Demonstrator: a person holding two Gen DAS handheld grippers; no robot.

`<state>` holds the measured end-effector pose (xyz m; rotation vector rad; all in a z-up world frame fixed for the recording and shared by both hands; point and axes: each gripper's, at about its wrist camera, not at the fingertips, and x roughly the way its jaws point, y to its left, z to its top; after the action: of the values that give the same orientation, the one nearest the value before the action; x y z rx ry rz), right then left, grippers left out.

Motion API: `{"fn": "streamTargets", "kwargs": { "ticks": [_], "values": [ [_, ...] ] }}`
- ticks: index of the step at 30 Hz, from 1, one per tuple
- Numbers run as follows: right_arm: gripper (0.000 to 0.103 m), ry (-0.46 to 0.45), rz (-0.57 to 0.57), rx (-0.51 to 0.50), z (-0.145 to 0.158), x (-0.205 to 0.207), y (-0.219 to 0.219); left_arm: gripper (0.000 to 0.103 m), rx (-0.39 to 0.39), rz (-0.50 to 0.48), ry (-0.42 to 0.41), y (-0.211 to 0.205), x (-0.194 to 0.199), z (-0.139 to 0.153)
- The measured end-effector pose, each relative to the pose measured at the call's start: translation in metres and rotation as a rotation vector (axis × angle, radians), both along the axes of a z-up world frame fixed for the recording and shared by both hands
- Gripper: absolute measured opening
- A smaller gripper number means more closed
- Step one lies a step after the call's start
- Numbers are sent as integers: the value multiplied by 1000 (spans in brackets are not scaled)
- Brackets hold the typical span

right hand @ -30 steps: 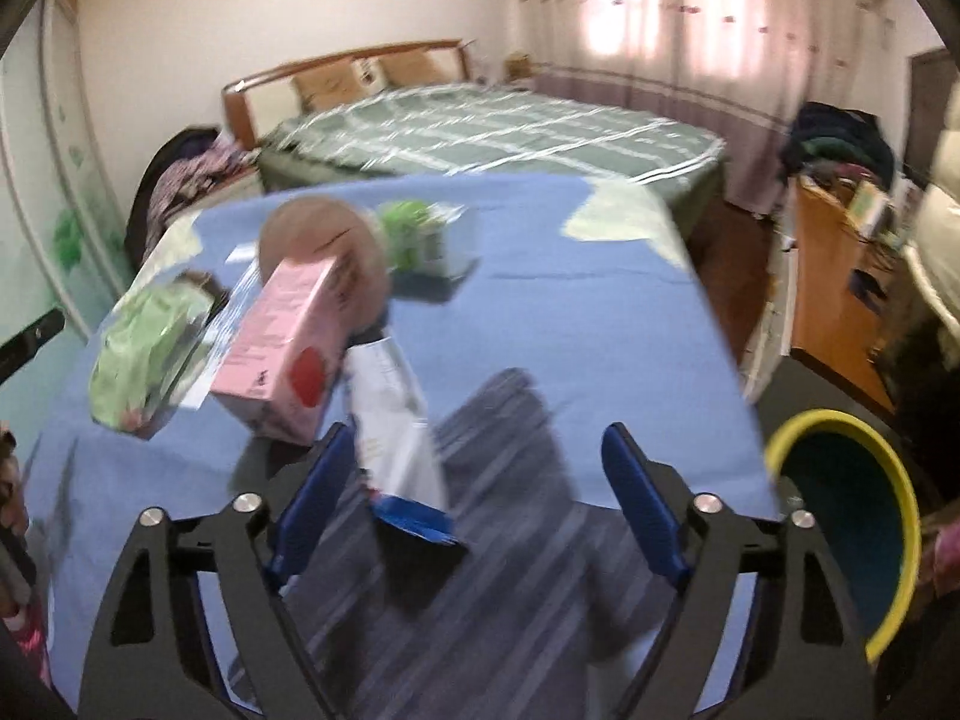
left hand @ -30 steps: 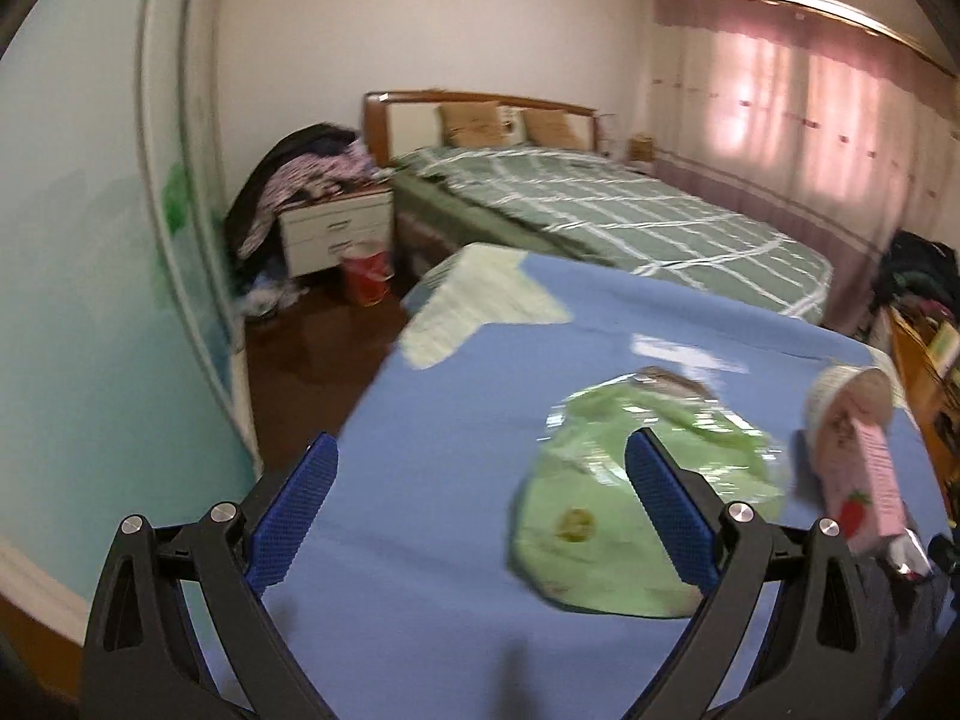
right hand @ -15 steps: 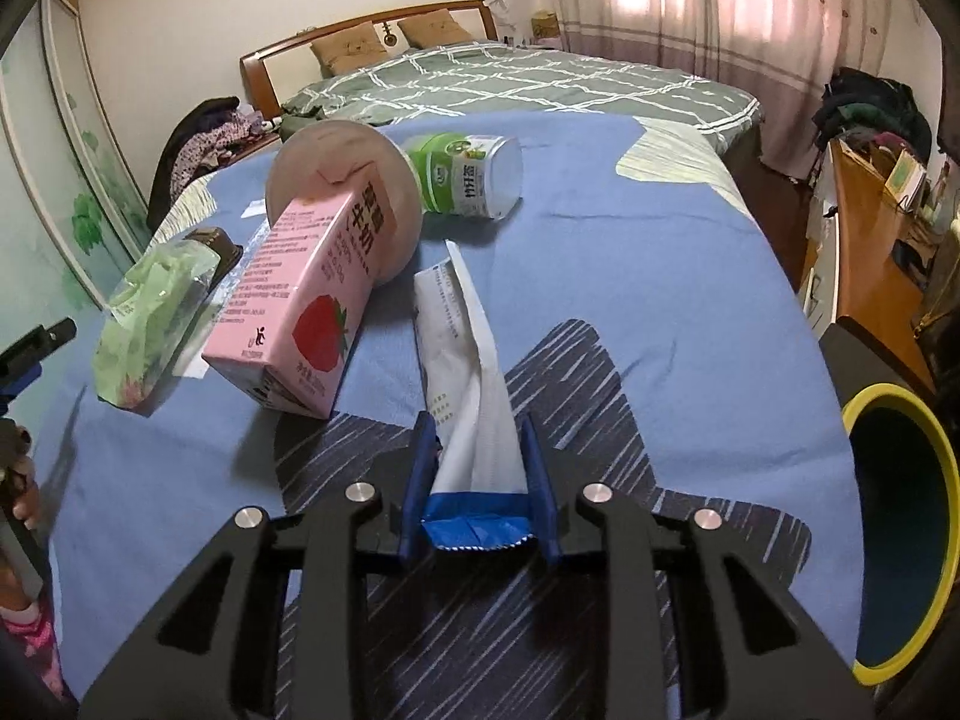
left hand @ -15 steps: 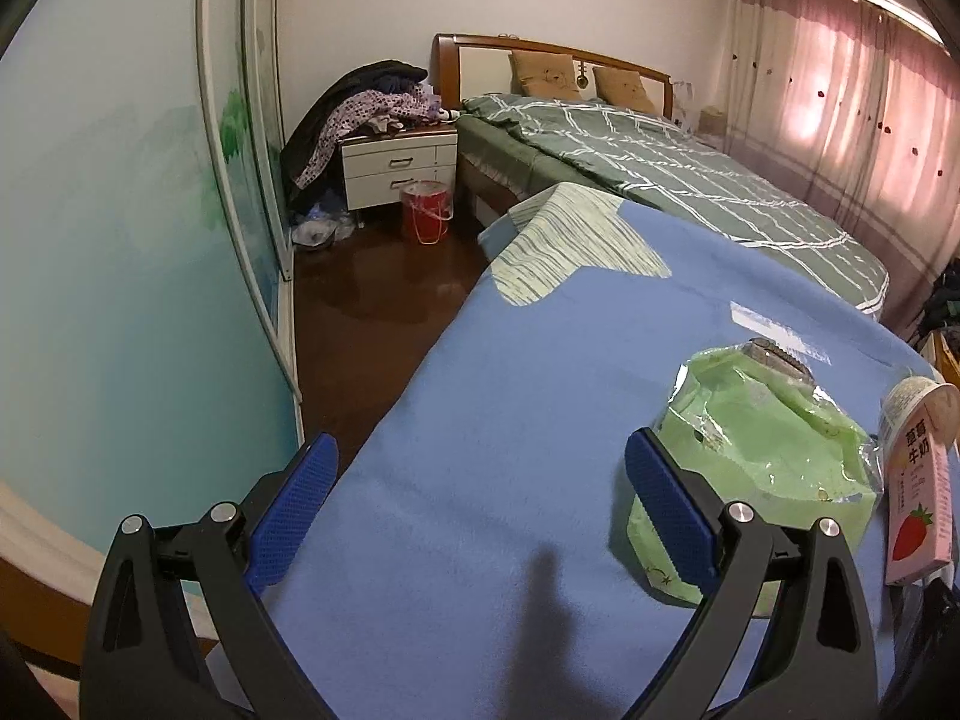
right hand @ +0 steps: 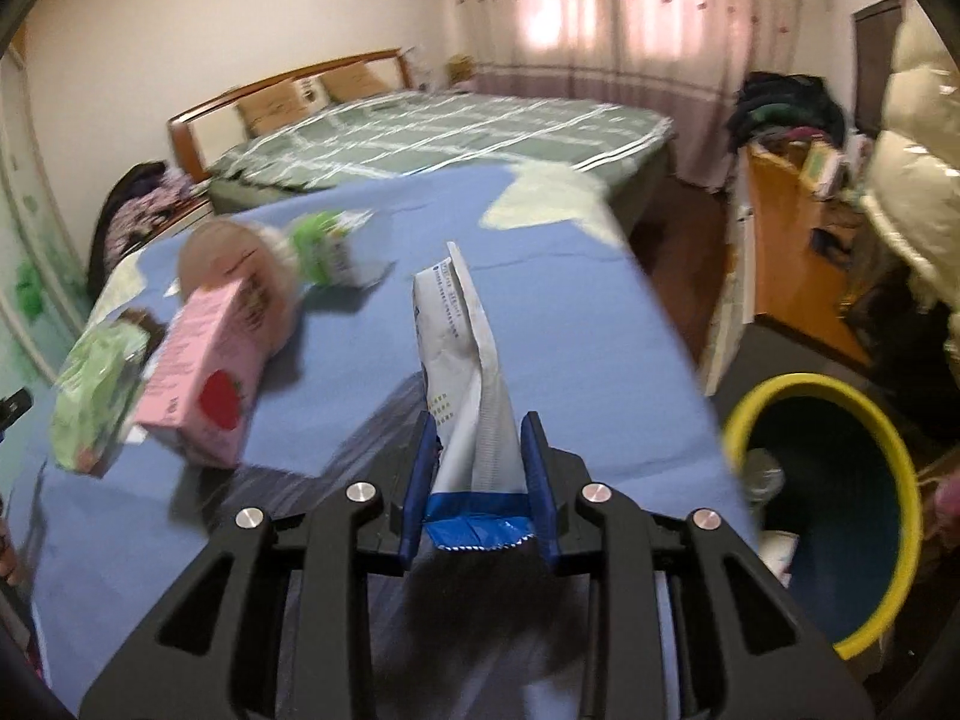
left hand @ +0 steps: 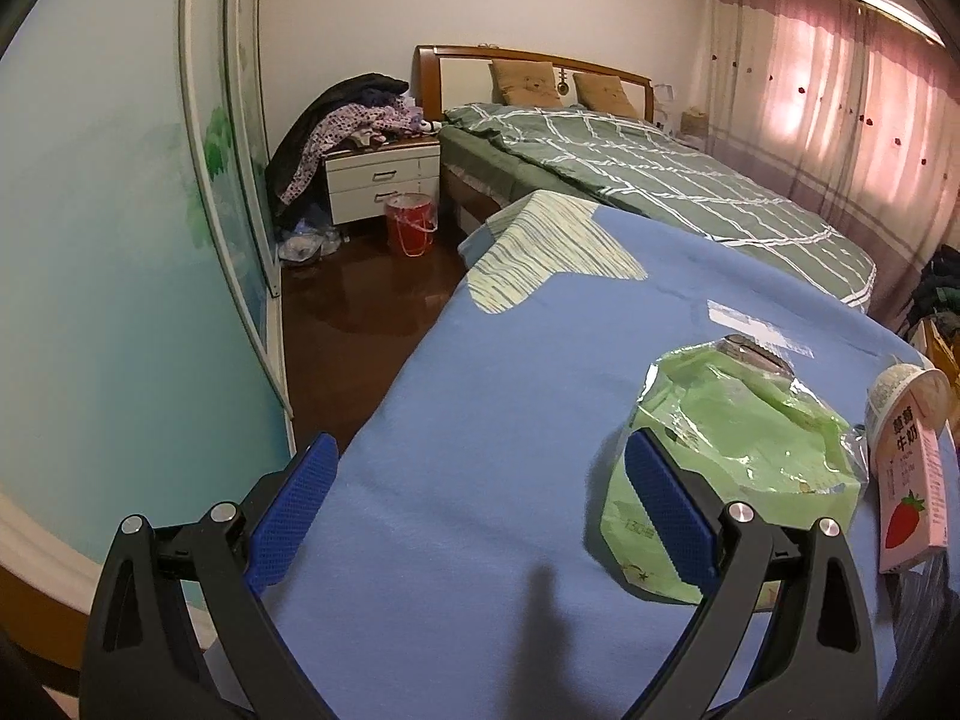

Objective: Collect trash
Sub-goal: 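Carry the wrapper with the right gripper and release it into the bin, then grasp the pink milk carton with the left gripper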

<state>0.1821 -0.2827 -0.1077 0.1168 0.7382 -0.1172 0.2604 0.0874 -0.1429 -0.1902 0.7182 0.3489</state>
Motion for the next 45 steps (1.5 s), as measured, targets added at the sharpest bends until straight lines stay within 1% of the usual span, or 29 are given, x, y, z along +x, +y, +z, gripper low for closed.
{"fn": "streamTargets", "kwargs": {
  "ticks": [4, 8, 11, 14, 17, 20, 21, 22, 23, 26, 29, 32, 34, 38, 41, 45],
  "values": [
    [28, -15, -111, -11, 2, -12, -30, 95, -11, -11, 3, -1, 2, 1],
    [29, -18, -253, -14, -3, -26, -66, 95, -12, -18, -2, -3, 0, 2],
    [29, -13, -358, 21, -6, -36, -97, 95, -17, -23, -2, -3, -1, 2],
    [29, -18, -455, 6, -6, -45, -117, 95, -19, -27, -5, -3, -2, 2],
    [29, -21, -518, 29, -8, -51, -134, 95, -21, -33, -7, -4, -2, 2],
    [31, -18, -546, 58, -11, -56, -142, 95, -19, -37, -8, -5, -1, 2],
    [34, -12, -550, 63, -12, -56, -143, 95, -18, -39, -9, -5, -1, 3],
    [48, -9, -553, 63, -12, -55, -144, 95, -17, -41, -9, -6, -1, 3],
    [58, -9, -560, 57, -12, -55, -145, 95, -16, -42, -10, -6, -1, 3],
    [60, -16, -558, 39, -10, -51, -140, 95, -15, -53, -15, -8, -4, 4],
    [67, -16, -550, 25, -10, -52, -137, 95, -13, -89, -24, -14, -4, 5],
    [68, -21, -546, 15, -9, -52, -134, 95, -4, -153, -21, -26, -3, 5],
    [69, -19, -543, 10, -8, -52, -131, 95, -14, -216, -17, -36, -2, 4],
    [69, -20, -540, 15, -8, -51, -131, 95, -25, -294, -4, -52, -1, 2],
    [69, -20, -534, 23, -8, -50, -130, 95, -30, -331, -2, -69, -4, 7],
    [70, -26, -530, 27, -7, -51, -129, 95, -63, -419, -12, -106, -12, 21]
  ]
}}
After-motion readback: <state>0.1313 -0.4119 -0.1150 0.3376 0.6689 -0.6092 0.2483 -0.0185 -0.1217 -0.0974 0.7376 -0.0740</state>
